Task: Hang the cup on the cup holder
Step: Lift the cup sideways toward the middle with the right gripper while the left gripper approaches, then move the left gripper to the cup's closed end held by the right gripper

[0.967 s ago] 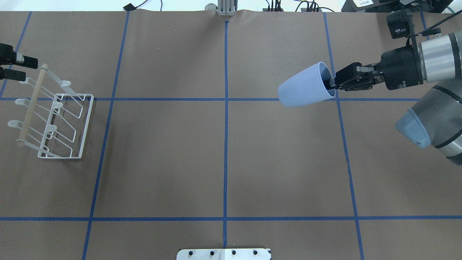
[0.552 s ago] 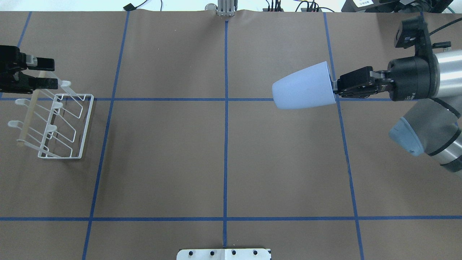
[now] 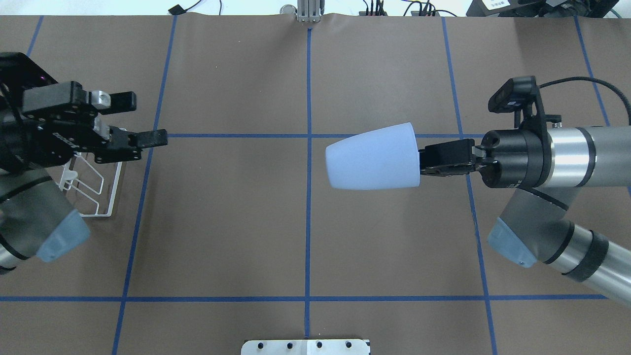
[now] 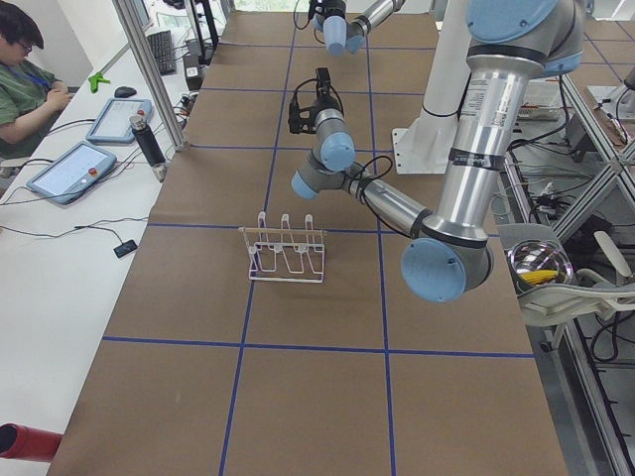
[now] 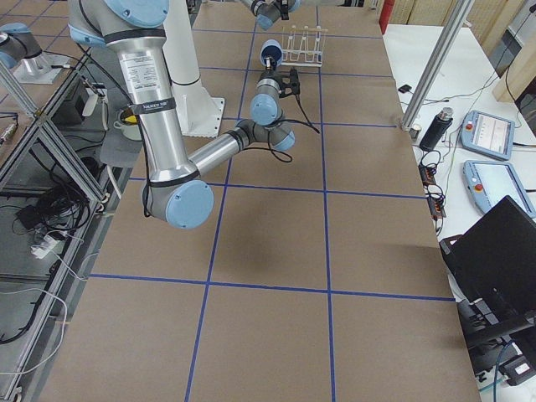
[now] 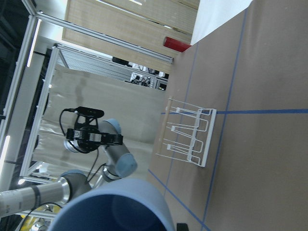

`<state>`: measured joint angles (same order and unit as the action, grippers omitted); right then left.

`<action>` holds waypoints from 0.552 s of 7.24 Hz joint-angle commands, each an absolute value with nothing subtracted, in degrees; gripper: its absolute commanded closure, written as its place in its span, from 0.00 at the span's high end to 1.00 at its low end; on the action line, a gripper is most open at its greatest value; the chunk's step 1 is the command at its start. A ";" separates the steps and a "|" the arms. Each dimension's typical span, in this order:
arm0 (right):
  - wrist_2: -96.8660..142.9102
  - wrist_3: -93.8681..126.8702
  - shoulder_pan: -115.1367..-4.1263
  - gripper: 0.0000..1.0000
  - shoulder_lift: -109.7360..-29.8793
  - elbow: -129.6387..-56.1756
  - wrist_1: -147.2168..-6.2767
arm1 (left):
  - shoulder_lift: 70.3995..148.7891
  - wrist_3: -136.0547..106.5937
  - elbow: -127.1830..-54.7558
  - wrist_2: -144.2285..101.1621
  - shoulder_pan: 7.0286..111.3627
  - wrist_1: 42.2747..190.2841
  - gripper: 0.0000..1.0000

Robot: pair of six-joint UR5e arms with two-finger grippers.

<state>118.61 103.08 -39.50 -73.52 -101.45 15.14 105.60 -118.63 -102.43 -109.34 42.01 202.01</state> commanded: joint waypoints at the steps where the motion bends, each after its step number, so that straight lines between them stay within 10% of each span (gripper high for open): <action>1: 118.74 103.27 -35.44 0.00 -72.07 -101.42 15.12 | 110.55 -117.95 -102.04 -106.96 32.72 202.06 0.98; 4: 120.32 103.36 -34.45 0.00 -70.93 -101.78 15.20 | 111.09 -115.16 -101.61 -107.31 27.45 201.19 0.98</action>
<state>120.06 103.33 -34.85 -71.31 -101.68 15.13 110.73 -116.87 -101.95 -107.26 30.09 201.71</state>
